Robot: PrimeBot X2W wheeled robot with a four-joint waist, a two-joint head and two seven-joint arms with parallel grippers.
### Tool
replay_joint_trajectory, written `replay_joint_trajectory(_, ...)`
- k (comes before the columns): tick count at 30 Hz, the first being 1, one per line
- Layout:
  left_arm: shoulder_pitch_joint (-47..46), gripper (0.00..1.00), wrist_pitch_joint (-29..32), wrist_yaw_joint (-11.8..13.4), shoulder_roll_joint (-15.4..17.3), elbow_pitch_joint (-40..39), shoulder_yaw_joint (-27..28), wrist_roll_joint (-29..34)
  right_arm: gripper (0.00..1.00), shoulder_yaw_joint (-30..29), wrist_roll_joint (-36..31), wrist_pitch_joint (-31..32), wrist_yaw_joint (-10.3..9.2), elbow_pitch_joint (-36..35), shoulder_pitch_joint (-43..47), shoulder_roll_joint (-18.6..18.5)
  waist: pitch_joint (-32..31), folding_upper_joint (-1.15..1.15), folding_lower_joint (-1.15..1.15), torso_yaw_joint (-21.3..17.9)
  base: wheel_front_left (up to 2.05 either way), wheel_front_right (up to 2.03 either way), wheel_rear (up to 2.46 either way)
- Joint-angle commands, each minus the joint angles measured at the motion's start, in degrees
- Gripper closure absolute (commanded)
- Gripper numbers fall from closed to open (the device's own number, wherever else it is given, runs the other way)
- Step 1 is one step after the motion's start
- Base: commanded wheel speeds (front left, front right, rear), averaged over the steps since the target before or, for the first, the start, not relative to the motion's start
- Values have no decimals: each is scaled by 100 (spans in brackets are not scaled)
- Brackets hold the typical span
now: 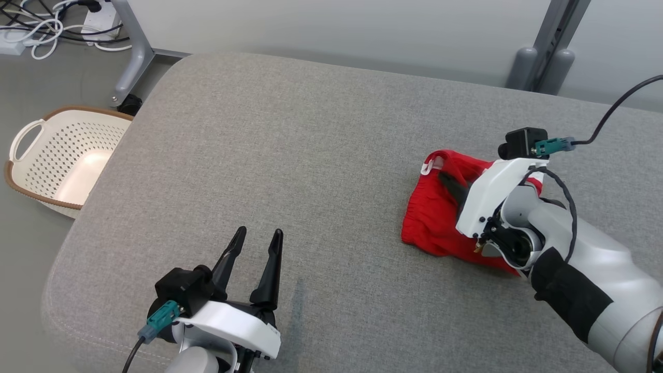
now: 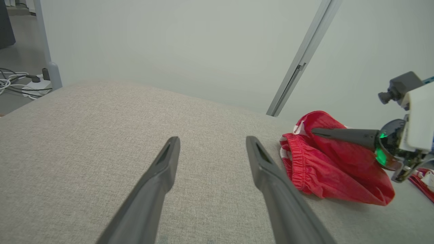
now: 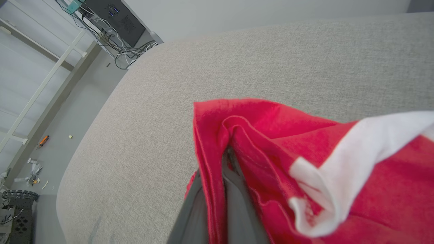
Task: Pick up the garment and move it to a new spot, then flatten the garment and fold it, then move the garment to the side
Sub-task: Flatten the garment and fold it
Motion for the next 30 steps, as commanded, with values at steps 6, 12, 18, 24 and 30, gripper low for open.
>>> replay_joint_trajectory(6, -4, 0, -23, -47, 8, 95, 84, 66, 0, 139, -41, 5, 10, -103, 54, 97, -114, 0, 0, -161, 0, 0, 0)
replay_joint_trajectory(12, 98, 0, -23, -56, 76, 116, 120, 64, 0, 227, -94, -244, 10, -627, 172, -27, -340, 0, 0, -490, 0, 0, 0)
replay_joint_trajectory(18, 240, 0, -17, -4, 184, 78, 180, 23, 0, 194, -50, -656, 10, -1405, 318, -375, -595, 0, 0, -898, 0, 0, 0)
replay_joint_trajectory(24, 370, 0, -2, 54, 233, -2, 193, 4, 0, 66, -158, -1275, 10, -1929, 467, -945, -769, 0, 0, -1207, 0, 0, 0)
replay_joint_trajectory(30, 457, 0, -9, 77, 210, -119, 233, 2, 0, -851, -879, -1637, 11, -1655, 709, -1492, -813, 0, 0, -1281, 0, 0, 0)
